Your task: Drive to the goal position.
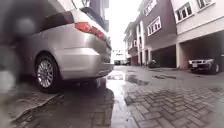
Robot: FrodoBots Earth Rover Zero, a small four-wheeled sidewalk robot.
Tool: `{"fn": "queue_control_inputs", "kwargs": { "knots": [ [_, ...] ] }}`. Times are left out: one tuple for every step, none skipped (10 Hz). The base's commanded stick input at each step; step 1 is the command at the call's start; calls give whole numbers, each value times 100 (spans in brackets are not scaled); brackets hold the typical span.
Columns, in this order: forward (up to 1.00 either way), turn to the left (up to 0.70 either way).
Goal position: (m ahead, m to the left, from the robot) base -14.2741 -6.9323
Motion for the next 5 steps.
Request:
{"fn": "queue_control_inputs", "kwargs": {
  "knots": [
    [0, 0],
    [0, 0],
    [0, 0],
    [0, 0],
    [0, -6]
  ]
}}
